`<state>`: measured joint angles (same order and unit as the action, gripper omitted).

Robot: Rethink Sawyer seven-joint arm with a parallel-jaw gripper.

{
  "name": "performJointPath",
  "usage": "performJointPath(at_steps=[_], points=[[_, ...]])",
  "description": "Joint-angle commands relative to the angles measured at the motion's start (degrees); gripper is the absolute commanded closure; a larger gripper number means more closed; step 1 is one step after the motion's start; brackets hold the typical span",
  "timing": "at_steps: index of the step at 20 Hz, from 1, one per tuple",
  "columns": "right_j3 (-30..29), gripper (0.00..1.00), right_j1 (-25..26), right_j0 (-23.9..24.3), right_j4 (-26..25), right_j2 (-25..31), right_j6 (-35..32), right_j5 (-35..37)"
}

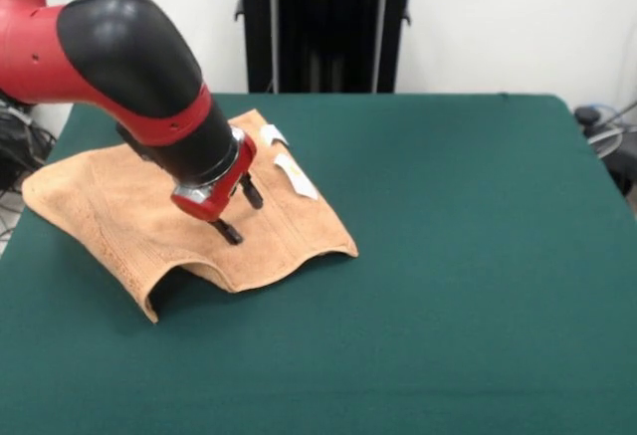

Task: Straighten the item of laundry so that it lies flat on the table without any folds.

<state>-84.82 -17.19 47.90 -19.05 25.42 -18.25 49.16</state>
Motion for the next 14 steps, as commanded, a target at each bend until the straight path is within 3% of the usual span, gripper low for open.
performJointPath(at_steps=[1,7,14], points=[[-2.54,0.00,16.71,-0.42,-7.90,-2.32,-5.38,-15.78],[-4.85,0.00,15.16,0.03,-10.95,-2.05,-6.56,-23.30],[-5.33,0.00,5.71,-12.47,-19.09,-12.09,-19.81,-31.91]])
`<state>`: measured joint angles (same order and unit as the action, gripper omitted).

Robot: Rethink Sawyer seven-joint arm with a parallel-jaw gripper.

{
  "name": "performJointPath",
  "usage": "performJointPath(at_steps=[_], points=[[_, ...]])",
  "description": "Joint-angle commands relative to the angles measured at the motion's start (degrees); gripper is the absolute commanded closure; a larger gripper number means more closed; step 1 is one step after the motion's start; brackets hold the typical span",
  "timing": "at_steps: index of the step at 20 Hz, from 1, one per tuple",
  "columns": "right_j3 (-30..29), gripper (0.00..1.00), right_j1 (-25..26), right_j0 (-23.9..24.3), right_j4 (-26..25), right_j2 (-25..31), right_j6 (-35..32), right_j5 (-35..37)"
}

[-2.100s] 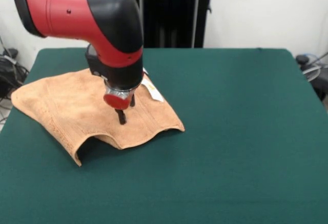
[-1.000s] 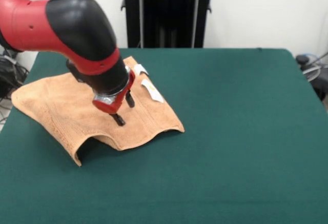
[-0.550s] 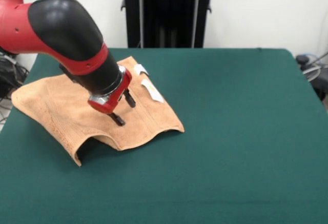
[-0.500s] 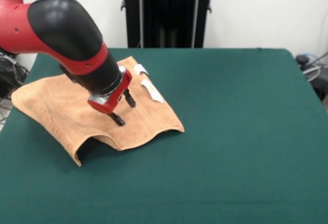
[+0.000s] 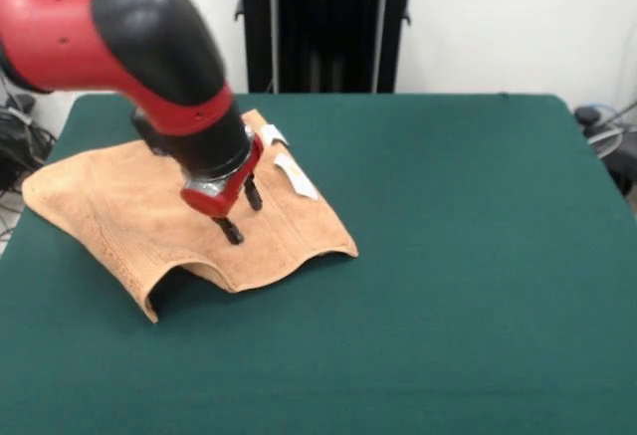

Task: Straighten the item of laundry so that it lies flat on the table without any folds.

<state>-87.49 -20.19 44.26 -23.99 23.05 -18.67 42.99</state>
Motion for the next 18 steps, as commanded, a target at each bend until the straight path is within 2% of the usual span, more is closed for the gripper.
performJointPath(at_steps=[1,6,7,10,13,18], points=[[-3.31,0.00,7.08,-10.32,-14.64,-11.20,-21.19,-27.29],[-4.38,0.00,2.29,-16.86,-14.90,-17.85,-27.28,-29.17],[-4.48,0.00,0.74,-19.63,-14.94,-20.66,-29.92,-29.02],[-6.71,0.00,-2.76,-20.79,-13.81,-21.76,-28.91,-29.42],[-8.17,0.00,-4.70,-18.24,-12.32,-19.68,-24.72,-27.48],[-4.62,0.00,-5.63,-14.49,-9.92,-15.41,-16.11,-18.05]])
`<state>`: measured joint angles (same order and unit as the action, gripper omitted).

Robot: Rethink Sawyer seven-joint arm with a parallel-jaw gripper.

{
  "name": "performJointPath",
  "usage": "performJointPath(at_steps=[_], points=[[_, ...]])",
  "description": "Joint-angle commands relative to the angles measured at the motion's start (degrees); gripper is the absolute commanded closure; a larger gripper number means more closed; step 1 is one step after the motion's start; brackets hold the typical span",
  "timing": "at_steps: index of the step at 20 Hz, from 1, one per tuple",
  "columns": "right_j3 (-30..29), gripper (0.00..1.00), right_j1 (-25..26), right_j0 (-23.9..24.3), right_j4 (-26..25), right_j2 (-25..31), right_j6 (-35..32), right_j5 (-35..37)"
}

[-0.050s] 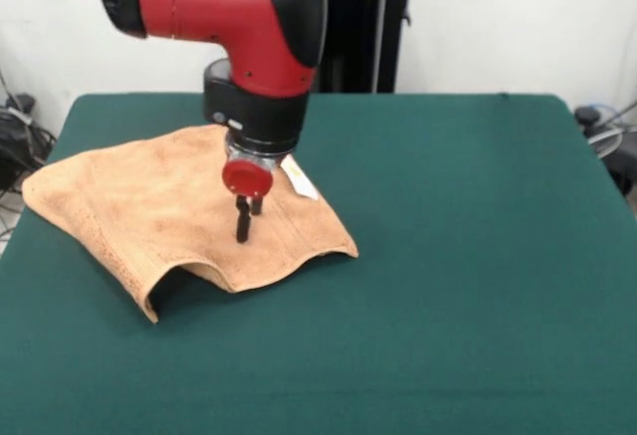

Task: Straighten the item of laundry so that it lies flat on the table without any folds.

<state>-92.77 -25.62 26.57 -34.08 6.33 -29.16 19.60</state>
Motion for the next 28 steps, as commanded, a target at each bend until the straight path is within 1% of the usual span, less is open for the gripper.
performJointPath(at_steps=[1,5,7,11,16,18,21,23,25,27,28], points=[[1.64,0.00,-0.59,3.84,0.72,2.16,-3.70,7.84],[5.48,0.00,-3.02,5.09,1.69,4.12,1.17,15.13],[6.97,0.00,-3.86,5.40,1.29,4.48,2.09,17.17],[8.67,0.00,-5.33,5.87,-0.11,5.35,2.80,19.60],[9.49,0.00,-5.11,7.30,-0.30,7.40,4.29,21.92],[9.14,0.00,-5.18,8.28,0.31,8.43,4.61,21.96],[8.18,0.00,-6.27,8.17,0.40,8.05,2.84,21.35],[5.44,0.00,-7.56,9.94,1.44,10.29,3.64,19.37],[2.61,0.00,-7.60,13.35,3.22,14.54,6.68,18.61],[2.60,0.00,-7.30,13.25,2.80,14.69,5.90,19.01],[1.96,0.00,-7.41,14.00,2.69,15.88,6.33,18.73]])
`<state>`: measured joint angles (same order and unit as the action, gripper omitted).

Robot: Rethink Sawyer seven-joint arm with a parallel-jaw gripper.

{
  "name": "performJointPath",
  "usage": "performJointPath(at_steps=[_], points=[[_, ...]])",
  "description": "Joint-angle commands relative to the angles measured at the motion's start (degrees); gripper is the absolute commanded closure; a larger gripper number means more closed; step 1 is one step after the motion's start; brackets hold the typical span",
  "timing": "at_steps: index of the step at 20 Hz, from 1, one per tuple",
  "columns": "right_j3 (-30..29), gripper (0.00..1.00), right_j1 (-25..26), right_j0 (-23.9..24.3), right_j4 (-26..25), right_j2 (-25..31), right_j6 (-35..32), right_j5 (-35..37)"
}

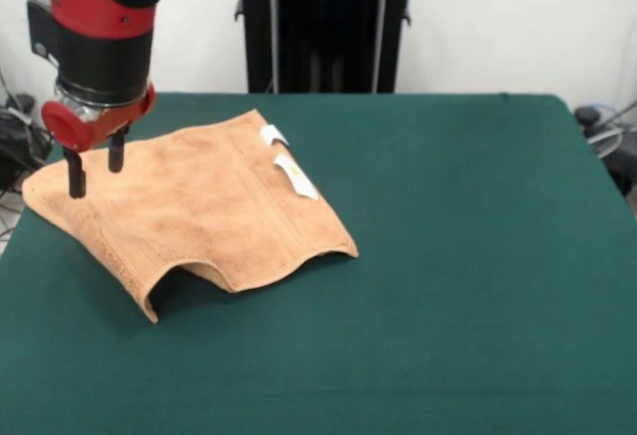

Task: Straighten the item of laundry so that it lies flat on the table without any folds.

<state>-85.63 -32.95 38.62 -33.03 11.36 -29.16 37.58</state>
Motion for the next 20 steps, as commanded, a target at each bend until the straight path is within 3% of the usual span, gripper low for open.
performJointPath(at_steps=[1,6,14,20], points=[[-5.31,0.00,-0.36,1.81,1.49,10.90,6.00,1.01],[-5.67,0.00,-0.96,2.50,1.67,12.36,5.62,3.28],[-5.19,0.00,2.99,6.06,2.88,17.91,8.56,6.25],[-5.96,0.00,4.25,6.82,3.10,19.58,6.95,7.26]])
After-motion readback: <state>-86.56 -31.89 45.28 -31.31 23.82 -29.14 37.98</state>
